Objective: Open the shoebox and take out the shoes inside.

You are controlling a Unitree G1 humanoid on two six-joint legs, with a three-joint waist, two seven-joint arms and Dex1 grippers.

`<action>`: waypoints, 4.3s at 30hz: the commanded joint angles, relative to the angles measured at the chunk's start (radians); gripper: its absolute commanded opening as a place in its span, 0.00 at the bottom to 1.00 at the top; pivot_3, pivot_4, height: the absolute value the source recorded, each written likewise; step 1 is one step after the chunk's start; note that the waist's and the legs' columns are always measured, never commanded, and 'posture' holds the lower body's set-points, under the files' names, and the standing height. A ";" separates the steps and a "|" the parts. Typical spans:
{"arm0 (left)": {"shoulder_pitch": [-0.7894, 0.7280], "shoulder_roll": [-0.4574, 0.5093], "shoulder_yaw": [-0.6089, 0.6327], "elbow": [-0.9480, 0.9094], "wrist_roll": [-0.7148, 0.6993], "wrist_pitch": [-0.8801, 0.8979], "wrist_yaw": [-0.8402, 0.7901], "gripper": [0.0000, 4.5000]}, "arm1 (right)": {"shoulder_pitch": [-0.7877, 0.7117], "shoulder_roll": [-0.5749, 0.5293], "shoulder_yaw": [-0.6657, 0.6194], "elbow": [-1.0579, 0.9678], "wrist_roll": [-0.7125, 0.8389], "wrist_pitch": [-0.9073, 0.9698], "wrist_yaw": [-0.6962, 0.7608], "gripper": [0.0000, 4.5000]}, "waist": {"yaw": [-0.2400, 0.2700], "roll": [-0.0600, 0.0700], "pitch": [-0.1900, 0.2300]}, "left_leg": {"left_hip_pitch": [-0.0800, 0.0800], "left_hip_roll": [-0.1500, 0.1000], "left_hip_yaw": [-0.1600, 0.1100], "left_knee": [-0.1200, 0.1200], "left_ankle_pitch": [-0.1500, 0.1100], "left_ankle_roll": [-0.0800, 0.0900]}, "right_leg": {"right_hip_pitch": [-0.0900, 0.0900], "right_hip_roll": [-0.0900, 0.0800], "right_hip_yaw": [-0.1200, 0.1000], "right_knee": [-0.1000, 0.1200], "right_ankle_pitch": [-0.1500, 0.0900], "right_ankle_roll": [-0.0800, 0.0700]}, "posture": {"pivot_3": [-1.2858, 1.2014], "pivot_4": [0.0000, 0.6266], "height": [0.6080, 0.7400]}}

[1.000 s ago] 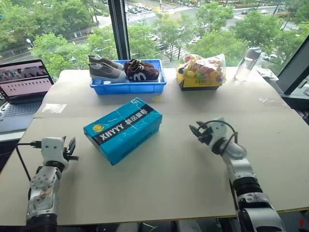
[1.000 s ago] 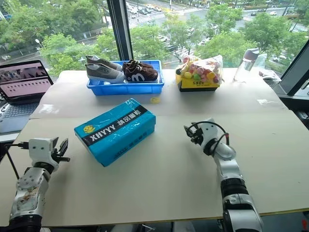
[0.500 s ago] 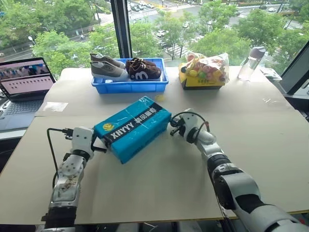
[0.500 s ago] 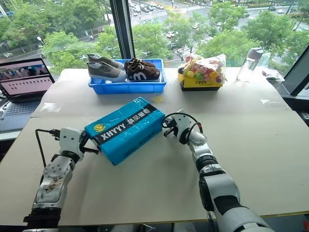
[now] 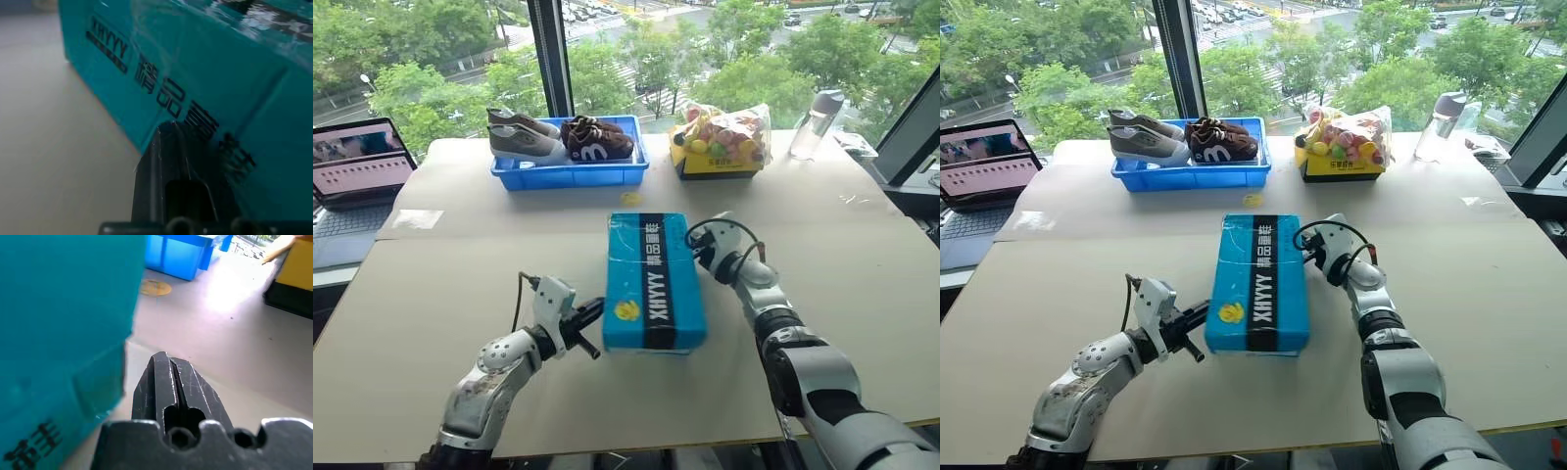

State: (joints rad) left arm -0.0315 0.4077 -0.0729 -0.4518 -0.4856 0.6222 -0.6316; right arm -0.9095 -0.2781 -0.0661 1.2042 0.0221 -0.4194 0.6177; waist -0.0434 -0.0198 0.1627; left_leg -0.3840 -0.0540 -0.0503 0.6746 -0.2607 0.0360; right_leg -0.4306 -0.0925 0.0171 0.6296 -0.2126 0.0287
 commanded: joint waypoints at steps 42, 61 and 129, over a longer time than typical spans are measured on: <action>-0.419 -0.015 -0.154 0.379 0.221 -0.281 -0.220 0.00 | 0.630 -0.392 -0.083 -0.872 0.216 0.506 0.238 0.02 | 0.035 0.000 0.001 | 0.003 -0.001 0.002 0.004 0.001 0.003 | 0.008 0.000 0.000 -0.003 0.002 0.003 | 0.52 0.24 0.97; -0.579 0.434 0.222 0.229 -0.179 0.106 -0.439 0.98 | 0.405 -0.501 -0.160 -1.003 0.567 0.979 0.542 0.00 | 0.024 0.001 0.003 | 0.004 -0.001 0.001 0.005 0.001 0.003 | 0.007 0.000 -0.001 -0.002 0.002 0.003 | 0.52 0.24 0.97; -0.629 0.581 0.543 0.077 -0.668 0.350 -0.244 0.98 | 0.049 -0.311 0.441 -1.240 0.324 0.997 0.592 0.00 | 0.032 0.001 0.004 | -0.010 -0.003 0.002 0.006 0.003 -0.001 | -0.010 -0.002 0.000 0.003 0.003 0.003 | 0.52 0.24 0.97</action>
State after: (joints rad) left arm -0.6638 0.9741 0.4465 -0.3414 -1.1355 0.9747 -0.8947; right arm -0.8756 -0.5575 0.3125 -0.0470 0.4643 0.6785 1.2150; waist -0.0117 -0.0184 0.1669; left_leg -0.3935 -0.0569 -0.0489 0.6809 -0.2580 0.0353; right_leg -0.4403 -0.0943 0.0168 0.6322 -0.2098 0.0318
